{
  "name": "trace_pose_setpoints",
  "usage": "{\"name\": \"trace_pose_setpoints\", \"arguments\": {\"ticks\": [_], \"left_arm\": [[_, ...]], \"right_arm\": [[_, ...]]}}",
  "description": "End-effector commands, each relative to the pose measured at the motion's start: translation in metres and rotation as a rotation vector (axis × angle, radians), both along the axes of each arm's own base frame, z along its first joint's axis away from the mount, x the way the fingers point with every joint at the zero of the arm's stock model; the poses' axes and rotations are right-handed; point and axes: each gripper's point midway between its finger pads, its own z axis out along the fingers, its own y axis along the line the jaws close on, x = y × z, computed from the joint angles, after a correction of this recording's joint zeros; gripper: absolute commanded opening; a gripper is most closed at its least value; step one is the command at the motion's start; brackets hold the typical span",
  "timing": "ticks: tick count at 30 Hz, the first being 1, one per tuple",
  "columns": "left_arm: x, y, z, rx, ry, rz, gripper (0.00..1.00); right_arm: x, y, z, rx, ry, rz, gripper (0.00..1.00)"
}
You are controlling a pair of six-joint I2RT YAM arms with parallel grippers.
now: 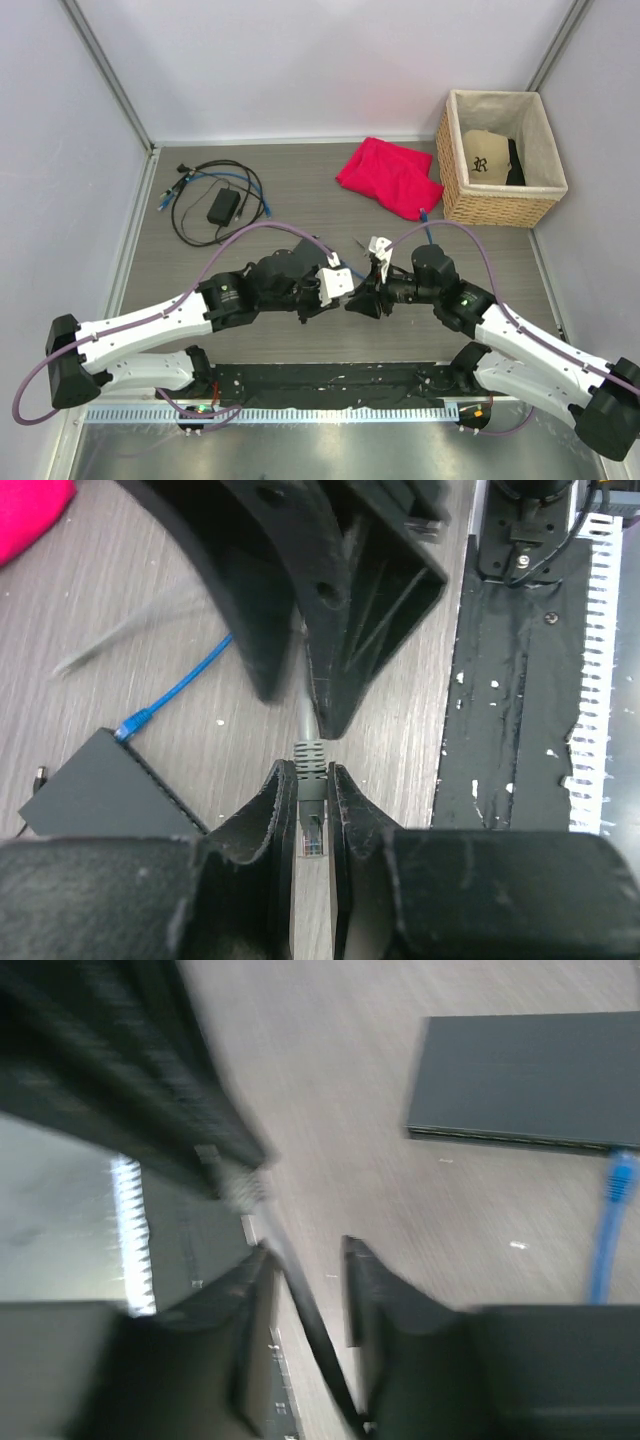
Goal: Insert the plug into the switch port
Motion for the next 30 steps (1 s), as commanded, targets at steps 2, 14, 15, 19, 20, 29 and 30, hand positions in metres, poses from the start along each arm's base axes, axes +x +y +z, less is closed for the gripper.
{"name": "trace_pose_setpoints", "arguments": {"ticks": [2,14,15,19,20,29,30], "left_arm": [[0.01,-0.01,0.01,-0.045,-0.038,0.022,0.23],[0.092,0.026,0.051,-0.468,0.13,0.696,0.84],[0.097,0.031,0.05,-0.496,0.157,0.748,0.84],[0.112,0.05,0.043,-0.664,0.304,0.974,0.83],[0.115,0.054,0.035,-0.676,0.332,1.021,0.81],[0.127,0.034,0.005,-0.704,0.575,1.205,0.74],[0.129,0.031,0.008,-0.716,0.59,1.208,0.73]], "right_arm": [[-0.001,0.011,0.029,0.065,-0.076,0.062,0.07],[0.048,-0.005,-0.002,0.027,-0.106,-0.239,0.01],[0.049,-0.005,-0.007,0.029,-0.098,-0.25,0.01],[0.058,0.002,-0.01,0.09,-0.09,-0.284,0.01],[0.059,0.002,-0.013,0.094,-0.088,-0.29,0.01],[0.062,0.009,-0.026,0.135,-0.073,-0.29,0.01],[0.062,0.01,-0.026,0.142,-0.075,-0.289,0.01]]}}
